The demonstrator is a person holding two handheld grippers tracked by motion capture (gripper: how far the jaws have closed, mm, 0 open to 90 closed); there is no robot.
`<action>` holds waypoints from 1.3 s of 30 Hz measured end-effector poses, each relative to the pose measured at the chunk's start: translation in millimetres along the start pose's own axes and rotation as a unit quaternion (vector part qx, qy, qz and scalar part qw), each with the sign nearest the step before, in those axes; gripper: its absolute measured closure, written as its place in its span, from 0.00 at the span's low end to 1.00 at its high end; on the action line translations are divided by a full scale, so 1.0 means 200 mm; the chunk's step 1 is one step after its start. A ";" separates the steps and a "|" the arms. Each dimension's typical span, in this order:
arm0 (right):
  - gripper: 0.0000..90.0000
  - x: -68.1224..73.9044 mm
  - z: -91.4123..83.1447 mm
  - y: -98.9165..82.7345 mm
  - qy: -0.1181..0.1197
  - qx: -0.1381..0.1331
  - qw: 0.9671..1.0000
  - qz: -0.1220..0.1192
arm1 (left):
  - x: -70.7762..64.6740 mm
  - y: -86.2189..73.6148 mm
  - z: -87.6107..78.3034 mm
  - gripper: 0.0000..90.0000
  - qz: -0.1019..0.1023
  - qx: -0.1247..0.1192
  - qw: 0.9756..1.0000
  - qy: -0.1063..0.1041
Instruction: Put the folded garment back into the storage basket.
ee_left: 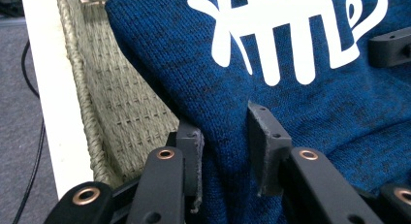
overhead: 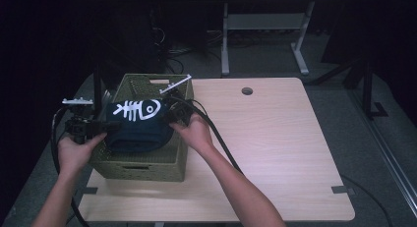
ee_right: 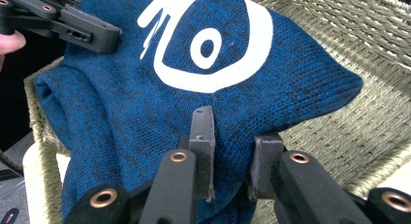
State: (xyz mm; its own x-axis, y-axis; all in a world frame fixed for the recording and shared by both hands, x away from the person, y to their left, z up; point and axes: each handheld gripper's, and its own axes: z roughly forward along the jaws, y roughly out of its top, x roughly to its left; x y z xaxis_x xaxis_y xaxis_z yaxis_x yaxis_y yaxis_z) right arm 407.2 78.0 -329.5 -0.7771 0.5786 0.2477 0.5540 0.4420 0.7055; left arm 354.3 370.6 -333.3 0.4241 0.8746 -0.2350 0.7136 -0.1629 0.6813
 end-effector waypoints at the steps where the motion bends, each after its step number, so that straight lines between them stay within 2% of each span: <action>1: 0.84 0.00 0.01 0.00 -0.001 0.001 1.000 0.002 | 0.00 0.00 0.01 0.77 0.002 0.006 1.000 0.001; 22: 0.81 -0.03 0.09 -0.07 -0.003 0.016 1.000 0.009 | 0.02 -0.04 0.09 0.75 0.004 0.033 0.999 0.010; 39: 0.79 -0.04 0.10 -0.08 -0.003 0.024 1.000 0.008 | 0.03 -0.03 0.11 0.73 0.006 0.043 0.999 0.020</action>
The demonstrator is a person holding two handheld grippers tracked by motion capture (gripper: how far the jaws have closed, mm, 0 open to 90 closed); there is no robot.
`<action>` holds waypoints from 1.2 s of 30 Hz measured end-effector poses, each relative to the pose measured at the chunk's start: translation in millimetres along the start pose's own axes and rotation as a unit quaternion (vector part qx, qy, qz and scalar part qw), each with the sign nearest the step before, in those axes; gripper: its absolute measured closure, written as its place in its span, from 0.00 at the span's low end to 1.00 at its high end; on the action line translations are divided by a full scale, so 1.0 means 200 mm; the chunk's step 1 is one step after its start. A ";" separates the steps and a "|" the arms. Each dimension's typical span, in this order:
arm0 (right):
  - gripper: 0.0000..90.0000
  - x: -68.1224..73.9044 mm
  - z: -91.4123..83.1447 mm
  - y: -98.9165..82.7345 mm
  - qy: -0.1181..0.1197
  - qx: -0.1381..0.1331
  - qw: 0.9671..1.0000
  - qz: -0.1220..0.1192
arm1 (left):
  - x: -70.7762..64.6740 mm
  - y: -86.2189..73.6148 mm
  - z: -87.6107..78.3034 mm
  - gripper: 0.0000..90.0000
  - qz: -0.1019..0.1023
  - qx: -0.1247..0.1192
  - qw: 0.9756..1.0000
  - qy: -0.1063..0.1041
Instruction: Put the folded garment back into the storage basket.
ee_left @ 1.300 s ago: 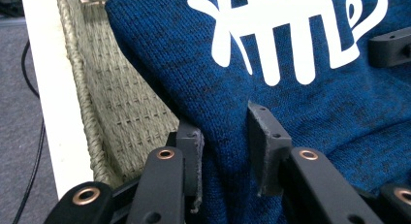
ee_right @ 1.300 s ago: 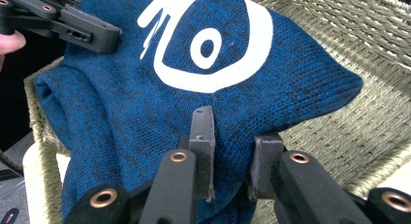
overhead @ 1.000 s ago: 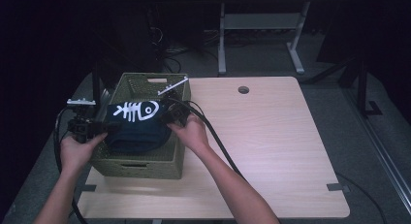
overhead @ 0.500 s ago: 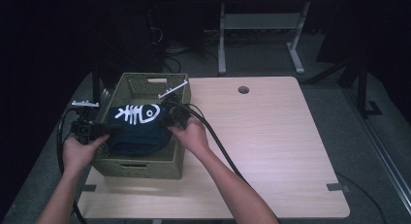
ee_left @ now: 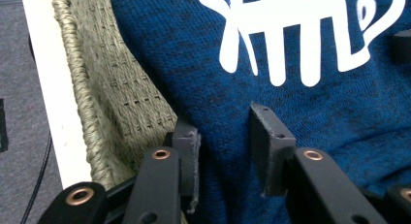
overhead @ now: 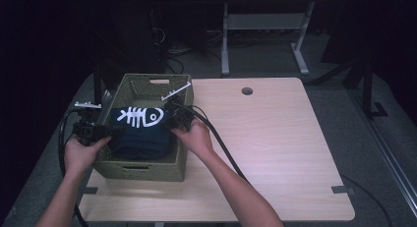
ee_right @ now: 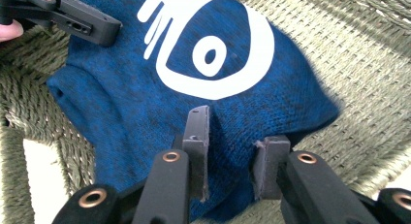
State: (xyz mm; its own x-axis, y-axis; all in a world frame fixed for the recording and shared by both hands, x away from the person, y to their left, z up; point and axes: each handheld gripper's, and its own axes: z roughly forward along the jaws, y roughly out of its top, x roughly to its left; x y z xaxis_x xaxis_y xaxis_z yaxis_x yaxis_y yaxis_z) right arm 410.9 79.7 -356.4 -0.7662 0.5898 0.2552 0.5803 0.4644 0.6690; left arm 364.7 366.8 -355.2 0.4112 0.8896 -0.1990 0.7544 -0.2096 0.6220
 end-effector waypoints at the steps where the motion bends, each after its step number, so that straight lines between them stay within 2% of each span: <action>1: 0.78 0.00 0.00 0.00 0.000 0.001 1.000 0.001 | -0.01 0.00 0.00 0.72 0.002 0.002 1.000 0.005; 5: 0.74 -0.01 -0.01 -0.01 -0.005 0.008 1.000 -0.001 | -0.01 0.01 0.01 0.61 0.002 0.002 1.000 0.027; 7: 0.68 -0.01 -0.01 -0.02 -0.017 0.013 1.000 -0.001 | -0.01 0.01 0.01 0.63 0.001 -0.004 1.000 0.024; 10: 0.67 -0.02 -0.03 -0.02 -0.027 0.025 0.999 -0.004 | -0.02 0.01 0.01 0.63 0.004 -0.005 1.000 0.025; 13: 0.66 -0.03 -0.06 -0.02 -0.028 0.017 0.999 -0.006 | -0.02 0.02 0.00 0.63 0.006 -0.012 1.000 0.024; 20: 0.67 -0.07 -0.17 -0.01 -0.015 -0.012 1.000 0.003 | -0.05 0.03 -0.02 0.63 0.008 -0.024 1.000 0.019; 24: 0.64 -0.09 -0.22 -0.02 -0.002 -0.024 1.000 0.005 | -0.08 0.03 -0.03 0.63 0.018 -0.028 0.999 0.013; 30: 0.61 -0.12 -0.26 -0.04 0.016 -0.020 1.000 0.008 | -0.12 0.04 -0.05 0.61 0.025 -0.040 0.999 0.000; 33: 0.59 -0.13 -0.29 -0.05 0.026 -0.026 0.999 0.013 | -0.14 0.05 -0.05 0.61 0.032 -0.046 0.998 -0.005; 36: 0.57 -0.16 -0.31 -0.07 0.035 -0.033 0.999 0.009 | -0.16 0.05 -0.05 0.59 0.036 -0.048 0.998 -0.008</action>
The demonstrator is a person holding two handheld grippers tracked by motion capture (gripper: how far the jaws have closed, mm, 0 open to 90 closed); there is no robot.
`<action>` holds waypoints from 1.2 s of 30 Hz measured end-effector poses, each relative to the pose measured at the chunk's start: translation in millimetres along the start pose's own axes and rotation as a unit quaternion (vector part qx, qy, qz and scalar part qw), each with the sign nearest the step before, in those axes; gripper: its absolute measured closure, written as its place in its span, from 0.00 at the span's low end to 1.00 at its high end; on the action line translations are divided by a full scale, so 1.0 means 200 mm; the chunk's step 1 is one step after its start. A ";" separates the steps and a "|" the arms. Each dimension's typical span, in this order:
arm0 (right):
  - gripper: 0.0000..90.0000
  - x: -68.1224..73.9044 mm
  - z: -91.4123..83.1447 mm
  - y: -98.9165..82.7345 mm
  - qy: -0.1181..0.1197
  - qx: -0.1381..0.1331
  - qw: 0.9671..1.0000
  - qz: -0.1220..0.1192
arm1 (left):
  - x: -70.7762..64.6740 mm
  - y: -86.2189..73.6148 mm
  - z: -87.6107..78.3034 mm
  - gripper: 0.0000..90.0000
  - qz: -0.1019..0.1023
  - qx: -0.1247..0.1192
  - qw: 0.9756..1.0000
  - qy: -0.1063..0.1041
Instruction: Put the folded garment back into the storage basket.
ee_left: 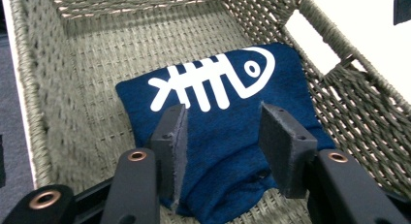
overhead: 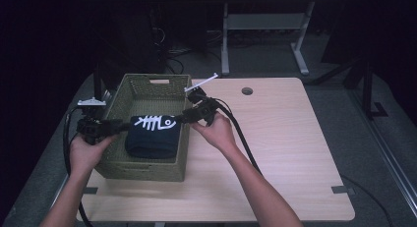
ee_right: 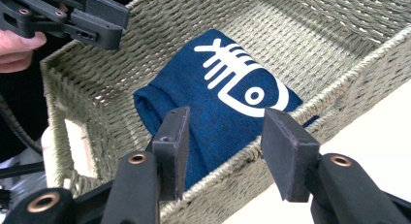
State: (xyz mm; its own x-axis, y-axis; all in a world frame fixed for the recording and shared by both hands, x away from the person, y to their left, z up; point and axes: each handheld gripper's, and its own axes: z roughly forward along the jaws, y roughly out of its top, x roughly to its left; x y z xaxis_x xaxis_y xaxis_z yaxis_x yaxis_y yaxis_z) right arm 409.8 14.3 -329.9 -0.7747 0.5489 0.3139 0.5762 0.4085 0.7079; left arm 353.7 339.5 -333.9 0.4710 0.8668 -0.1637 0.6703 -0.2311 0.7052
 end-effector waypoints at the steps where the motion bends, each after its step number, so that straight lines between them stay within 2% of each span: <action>1: 0.57 0.00 -0.01 0.00 0.003 -0.002 1.000 -0.001 | -0.01 0.00 0.00 0.58 0.000 -0.001 1.000 -0.001; 3: 0.56 -0.02 -0.03 -0.02 0.002 -0.005 1.000 -0.002 | -0.02 0.01 0.00 0.56 -0.003 -0.006 1.000 -0.003; 5: 0.54 -0.04 -0.05 -0.03 0.012 -0.010 1.000 0.004 | -0.03 0.01 0.00 0.55 -0.001 -0.010 1.000 -0.007; 9: 0.50 -0.07 -0.10 -0.05 0.023 -0.021 1.000 0.006 | -0.07 0.01 0.01 0.51 0.003 -0.019 1.000 -0.025; 13: 0.47 -0.09 -0.14 -0.07 0.026 -0.029 0.999 0.003 | -0.12 0.03 0.00 0.48 0.012 -0.028 0.999 -0.034; 16: 0.45 -0.10 -0.18 -0.09 0.028 -0.034 0.999 -0.003 | -0.15 0.03 0.00 0.46 0.011 -0.037 0.998 -0.042; 24: 0.42 -0.16 -0.26 -0.16 0.024 -0.037 0.999 -0.004 | -0.26 0.05 0.05 0.42 0.029 -0.032 0.997 -0.062; 29: 0.41 -0.19 -0.32 -0.18 0.018 -0.043 0.999 0.002 | -0.28 0.07 0.08 0.37 0.030 -0.028 0.997 -0.067; 36: 0.38 -0.24 -0.39 -0.24 0.022 -0.054 0.998 0.011 | -0.32 0.08 0.11 0.35 0.033 -0.028 0.997 -0.070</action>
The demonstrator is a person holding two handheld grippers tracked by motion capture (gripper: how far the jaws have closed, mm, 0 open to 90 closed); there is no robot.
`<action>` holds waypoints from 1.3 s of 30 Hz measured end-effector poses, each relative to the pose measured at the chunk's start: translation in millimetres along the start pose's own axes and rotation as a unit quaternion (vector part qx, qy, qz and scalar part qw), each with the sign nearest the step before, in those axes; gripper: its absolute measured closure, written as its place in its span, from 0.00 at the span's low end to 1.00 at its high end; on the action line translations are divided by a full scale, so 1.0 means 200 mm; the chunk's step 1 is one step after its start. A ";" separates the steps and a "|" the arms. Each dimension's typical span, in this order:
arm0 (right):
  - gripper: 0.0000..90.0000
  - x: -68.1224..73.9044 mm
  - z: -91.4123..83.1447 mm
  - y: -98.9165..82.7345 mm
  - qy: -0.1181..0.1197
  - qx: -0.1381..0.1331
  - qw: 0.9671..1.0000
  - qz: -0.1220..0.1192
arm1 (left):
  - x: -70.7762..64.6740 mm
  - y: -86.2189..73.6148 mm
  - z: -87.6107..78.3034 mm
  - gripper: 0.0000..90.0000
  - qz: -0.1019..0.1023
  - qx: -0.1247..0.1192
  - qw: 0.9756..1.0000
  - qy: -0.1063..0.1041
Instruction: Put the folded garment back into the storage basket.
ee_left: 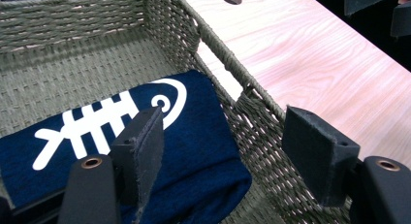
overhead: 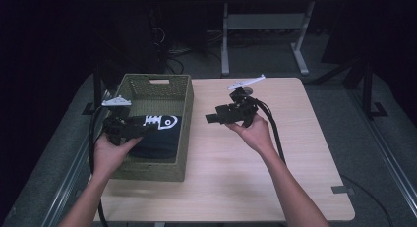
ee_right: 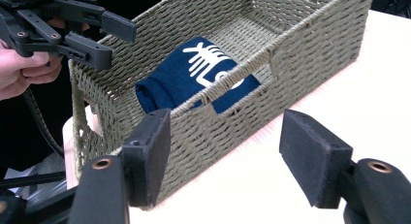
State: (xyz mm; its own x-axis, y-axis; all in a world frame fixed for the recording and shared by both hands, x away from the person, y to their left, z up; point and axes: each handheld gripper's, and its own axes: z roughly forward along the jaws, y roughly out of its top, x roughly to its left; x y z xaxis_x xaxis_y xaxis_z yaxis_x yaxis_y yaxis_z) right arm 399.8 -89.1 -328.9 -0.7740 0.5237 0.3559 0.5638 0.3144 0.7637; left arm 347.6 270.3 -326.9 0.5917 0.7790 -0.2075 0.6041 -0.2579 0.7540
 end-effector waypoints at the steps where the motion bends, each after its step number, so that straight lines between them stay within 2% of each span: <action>1: 0.38 -0.01 -0.01 -0.01 0.000 0.000 1.000 0.000 | 0.00 0.00 0.00 0.34 0.000 -0.002 1.000 0.000; 10: 0.37 -0.06 -0.08 -0.06 -0.002 -0.003 1.000 0.006 | -0.04 0.02 0.04 0.31 0.005 -0.002 1.000 -0.005; 18: 0.36 -0.11 -0.15 -0.10 0.000 -0.014 1.000 0.012 | -0.06 0.02 0.08 0.30 -0.001 -0.010 1.000 -0.018; 28: 0.36 -0.21 -0.22 -0.17 -0.012 -0.013 1.000 0.025 | -0.11 0.05 0.14 0.30 0.003 -0.011 1.000 -0.028; 39: 0.36 -0.26 -0.29 -0.23 -0.024 -0.011 0.999 0.028 | -0.16 0.08 0.18 0.30 0.011 -0.012 0.999 -0.038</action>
State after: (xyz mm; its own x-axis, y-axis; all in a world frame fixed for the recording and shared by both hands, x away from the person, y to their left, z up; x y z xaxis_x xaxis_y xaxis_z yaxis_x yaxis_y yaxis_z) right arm 397.0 -177.4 -350.8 -0.7258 0.5783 0.3726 0.5995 0.2659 0.7549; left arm 356.5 220.6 -331.2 0.6433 0.7280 -0.2371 0.5782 -0.2590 0.7737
